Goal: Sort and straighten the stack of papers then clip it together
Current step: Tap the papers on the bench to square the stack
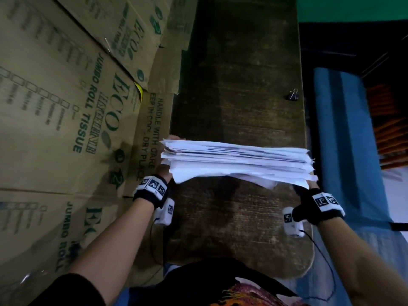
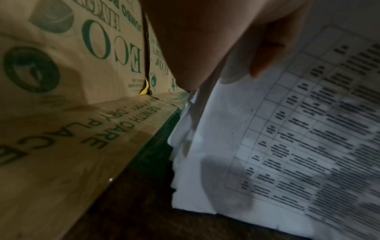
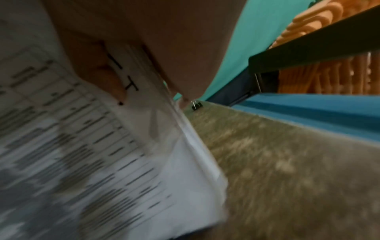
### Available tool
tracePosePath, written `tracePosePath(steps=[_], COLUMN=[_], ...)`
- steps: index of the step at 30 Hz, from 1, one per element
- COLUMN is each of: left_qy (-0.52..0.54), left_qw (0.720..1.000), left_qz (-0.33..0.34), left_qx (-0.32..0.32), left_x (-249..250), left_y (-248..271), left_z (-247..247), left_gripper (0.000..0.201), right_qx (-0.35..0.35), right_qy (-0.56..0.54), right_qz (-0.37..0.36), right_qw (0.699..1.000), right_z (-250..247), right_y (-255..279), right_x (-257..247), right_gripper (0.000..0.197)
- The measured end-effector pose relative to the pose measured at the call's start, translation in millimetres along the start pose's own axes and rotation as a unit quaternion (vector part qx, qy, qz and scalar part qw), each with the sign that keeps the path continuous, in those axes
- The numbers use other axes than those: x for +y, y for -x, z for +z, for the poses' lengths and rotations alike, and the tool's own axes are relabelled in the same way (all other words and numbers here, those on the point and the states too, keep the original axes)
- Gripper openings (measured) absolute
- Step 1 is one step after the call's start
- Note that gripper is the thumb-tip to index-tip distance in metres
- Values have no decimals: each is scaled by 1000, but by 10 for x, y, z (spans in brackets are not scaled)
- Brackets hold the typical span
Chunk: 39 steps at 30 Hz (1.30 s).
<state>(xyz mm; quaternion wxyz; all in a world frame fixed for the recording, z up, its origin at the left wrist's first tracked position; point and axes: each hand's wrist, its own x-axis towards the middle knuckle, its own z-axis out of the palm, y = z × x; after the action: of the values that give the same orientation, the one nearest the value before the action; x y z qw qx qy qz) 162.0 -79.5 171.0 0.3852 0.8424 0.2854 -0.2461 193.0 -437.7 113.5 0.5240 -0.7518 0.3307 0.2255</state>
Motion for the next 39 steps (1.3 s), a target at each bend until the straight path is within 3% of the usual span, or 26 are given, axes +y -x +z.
tracePosePath(steps=[1,2,4,5,6,8,11,13,15,18,21,24,27,30,32,35,39], left_qy=[38,92,162,200,251,302,294,298,292,270,289,303,307,322,317,344,403], left_qw=[999,995,983,974,954,915,899,888,896,927,940,938,941,931,931,924,890], left_qz=[-23,-40,-45,-9,57,171,223,229,206,133,76,97,125,164,176,138,169], left_qx=[9,27,75,108,152,204,237,265,264,224,164,135,75,50,51,91,126], left_x=[54,-38,-138,-77,3,100,147,123,-26,-225,-325,-419,-283,-178,-281,-216,-65], left_y=[83,-133,-446,-500,-508,-490,-516,-537,-594,-638,-580,-639,-558,-491,-580,-567,-568], left_z=[9,115,228,202,168,125,122,159,234,388,355,272,216,141,130,209,195], left_gripper=[51,50,51,52,52,36,29,47,60,59,45,55,24,20,31,44,29], right_qx=[3,47,68,43,22,55,51,50,28,17,-5,-3,-10,-8,-14,-24,-7], right_qy=[-22,-57,-79,-56,-55,-54,-56,-82,-103,-72,-45,-30,-16,-41,-34,-31,-59], right_qz=[-23,-69,-189,-275,-273,-331,-371,-379,-367,-328,-321,-321,-325,-305,-296,-308,-351], right_qw=[999,995,976,959,960,940,925,920,924,942,946,947,946,951,955,950,934], right_z=[47,106,210,231,241,222,224,237,232,241,188,174,283,227,193,267,293], right_y=[-88,-178,-66,-45,56,128,218,305,286,164,59,9,37,-80,-102,-46,13], right_x=[58,82,-135,-198,-313,-460,-595,-643,-560,-339,-201,-177,-236,-292,-275,-297,-569], right_gripper=[49,48,46,31,21,22,31,42,46,38,37,41,42,44,47,45,36])
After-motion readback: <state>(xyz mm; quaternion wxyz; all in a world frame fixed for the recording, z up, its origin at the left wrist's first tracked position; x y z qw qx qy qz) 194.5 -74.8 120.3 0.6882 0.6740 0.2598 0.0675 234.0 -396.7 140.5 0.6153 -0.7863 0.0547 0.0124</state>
